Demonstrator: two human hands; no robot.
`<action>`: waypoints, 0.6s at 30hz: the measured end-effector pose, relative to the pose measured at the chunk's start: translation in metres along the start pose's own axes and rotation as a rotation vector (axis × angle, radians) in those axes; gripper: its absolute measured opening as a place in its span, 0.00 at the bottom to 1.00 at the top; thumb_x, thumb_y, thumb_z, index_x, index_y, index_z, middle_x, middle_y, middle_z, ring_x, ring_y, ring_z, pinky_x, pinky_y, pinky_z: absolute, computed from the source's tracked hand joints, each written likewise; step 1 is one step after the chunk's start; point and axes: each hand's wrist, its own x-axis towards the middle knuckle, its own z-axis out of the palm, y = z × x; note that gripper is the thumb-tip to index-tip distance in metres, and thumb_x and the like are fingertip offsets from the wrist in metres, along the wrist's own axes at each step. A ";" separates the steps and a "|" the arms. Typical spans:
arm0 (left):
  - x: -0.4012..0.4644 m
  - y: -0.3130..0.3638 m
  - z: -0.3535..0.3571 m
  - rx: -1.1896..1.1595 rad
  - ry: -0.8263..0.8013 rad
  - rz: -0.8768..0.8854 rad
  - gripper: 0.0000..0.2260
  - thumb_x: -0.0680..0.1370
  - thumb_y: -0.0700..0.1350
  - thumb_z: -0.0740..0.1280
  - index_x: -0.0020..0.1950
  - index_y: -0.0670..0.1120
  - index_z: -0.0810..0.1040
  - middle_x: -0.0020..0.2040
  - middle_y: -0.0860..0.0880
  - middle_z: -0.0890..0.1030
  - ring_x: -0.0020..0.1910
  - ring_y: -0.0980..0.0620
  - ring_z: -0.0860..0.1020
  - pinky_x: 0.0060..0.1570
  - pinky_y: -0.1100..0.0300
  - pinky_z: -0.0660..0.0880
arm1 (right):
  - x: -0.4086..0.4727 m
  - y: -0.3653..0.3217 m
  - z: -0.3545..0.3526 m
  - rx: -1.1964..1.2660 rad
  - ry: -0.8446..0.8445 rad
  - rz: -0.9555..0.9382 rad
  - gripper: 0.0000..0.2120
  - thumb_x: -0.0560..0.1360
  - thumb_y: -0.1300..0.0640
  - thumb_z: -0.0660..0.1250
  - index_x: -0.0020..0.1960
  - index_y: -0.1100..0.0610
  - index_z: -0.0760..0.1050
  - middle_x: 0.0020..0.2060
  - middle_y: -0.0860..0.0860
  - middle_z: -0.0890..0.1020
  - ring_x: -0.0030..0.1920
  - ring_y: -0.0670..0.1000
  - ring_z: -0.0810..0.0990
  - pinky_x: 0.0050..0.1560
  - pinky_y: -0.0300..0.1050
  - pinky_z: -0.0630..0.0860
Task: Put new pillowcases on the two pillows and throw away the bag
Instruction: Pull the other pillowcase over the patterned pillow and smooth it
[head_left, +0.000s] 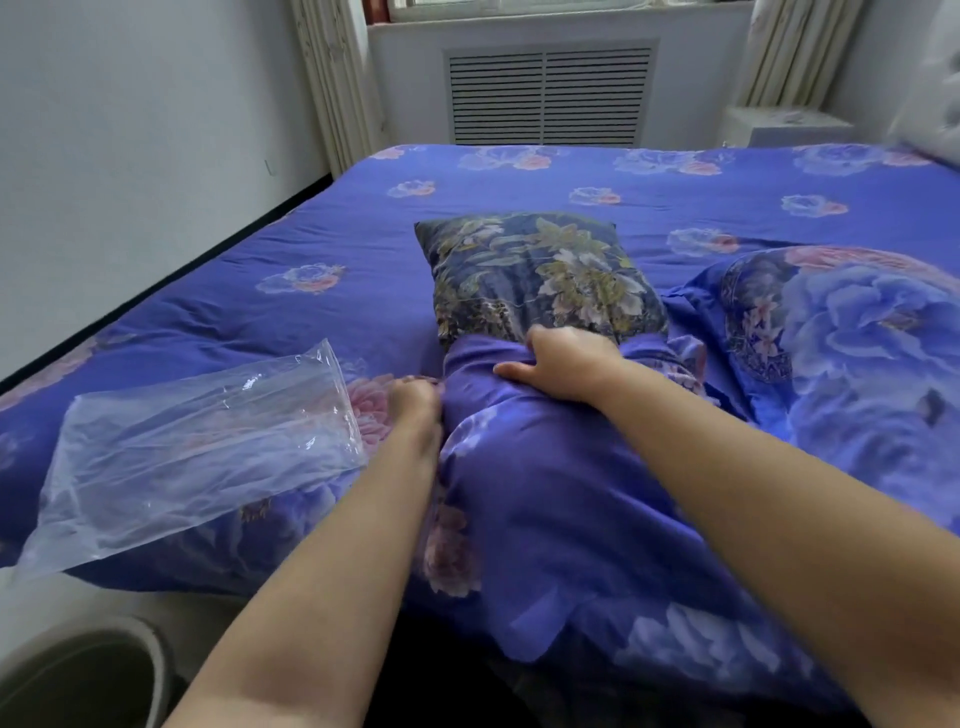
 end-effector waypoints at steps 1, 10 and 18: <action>0.003 0.001 -0.004 -0.005 0.050 0.011 0.07 0.77 0.38 0.59 0.44 0.42 0.76 0.48 0.40 0.77 0.52 0.43 0.77 0.54 0.52 0.73 | -0.005 0.002 0.001 -0.011 -0.048 -0.017 0.28 0.73 0.31 0.57 0.50 0.56 0.73 0.53 0.56 0.80 0.51 0.57 0.77 0.45 0.47 0.70; -0.002 -0.013 -0.009 0.166 0.052 0.195 0.05 0.78 0.37 0.59 0.46 0.41 0.74 0.51 0.41 0.82 0.54 0.43 0.78 0.51 0.59 0.69 | 0.000 0.096 -0.013 0.040 -0.138 0.325 0.37 0.77 0.33 0.49 0.62 0.66 0.72 0.59 0.63 0.77 0.55 0.60 0.75 0.50 0.47 0.68; -0.016 0.005 -0.012 0.359 -0.096 0.061 0.23 0.82 0.55 0.54 0.66 0.39 0.73 0.66 0.38 0.74 0.65 0.40 0.71 0.63 0.55 0.66 | 0.013 0.104 0.007 0.329 -0.224 0.452 0.48 0.70 0.24 0.47 0.72 0.61 0.64 0.71 0.59 0.67 0.70 0.60 0.66 0.69 0.50 0.62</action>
